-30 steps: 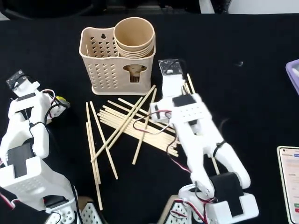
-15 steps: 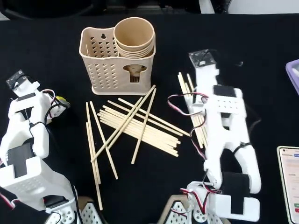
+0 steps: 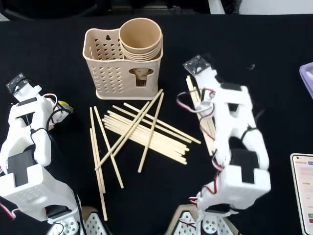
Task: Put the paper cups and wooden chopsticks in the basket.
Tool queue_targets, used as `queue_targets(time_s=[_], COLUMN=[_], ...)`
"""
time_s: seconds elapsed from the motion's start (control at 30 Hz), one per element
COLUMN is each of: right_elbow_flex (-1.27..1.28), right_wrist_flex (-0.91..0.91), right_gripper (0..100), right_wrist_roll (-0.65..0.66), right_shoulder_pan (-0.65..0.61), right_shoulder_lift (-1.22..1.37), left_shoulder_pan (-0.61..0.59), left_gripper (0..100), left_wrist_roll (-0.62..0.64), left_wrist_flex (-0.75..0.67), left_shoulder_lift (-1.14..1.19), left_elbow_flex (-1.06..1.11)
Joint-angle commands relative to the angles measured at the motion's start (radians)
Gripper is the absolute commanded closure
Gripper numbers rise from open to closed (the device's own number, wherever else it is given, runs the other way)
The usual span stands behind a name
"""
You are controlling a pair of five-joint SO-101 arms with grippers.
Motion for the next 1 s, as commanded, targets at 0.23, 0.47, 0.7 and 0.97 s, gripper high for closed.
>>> queue_targets(time_s=[0.23,0.47,0.7,0.97], right_elbow_flex=[-0.197,-0.245,-0.194,-0.226], right_wrist_flex=[0.167,0.216,0.115,0.055], right_gripper=[84.6,84.6,84.6,84.8], right_wrist_roll=[0.109,0.026,0.017,0.017], right_shoulder_pan=[0.041,0.044,0.018,0.037], right_shoulder_lift=[0.127,0.030,0.108,0.239], left_shoulder_pan=[-0.022,-0.022,-0.022,-0.022], left_gripper=[71,71,71,71], left_wrist_roll=[0.006,0.006,0.006,0.006], left_wrist_flex=[0.002,0.002,0.002,0.002], left_shoulder_lift=[0.005,0.005,0.005,0.005], left_elbow_flex=[-0.036,-0.038,-0.036,-0.036])
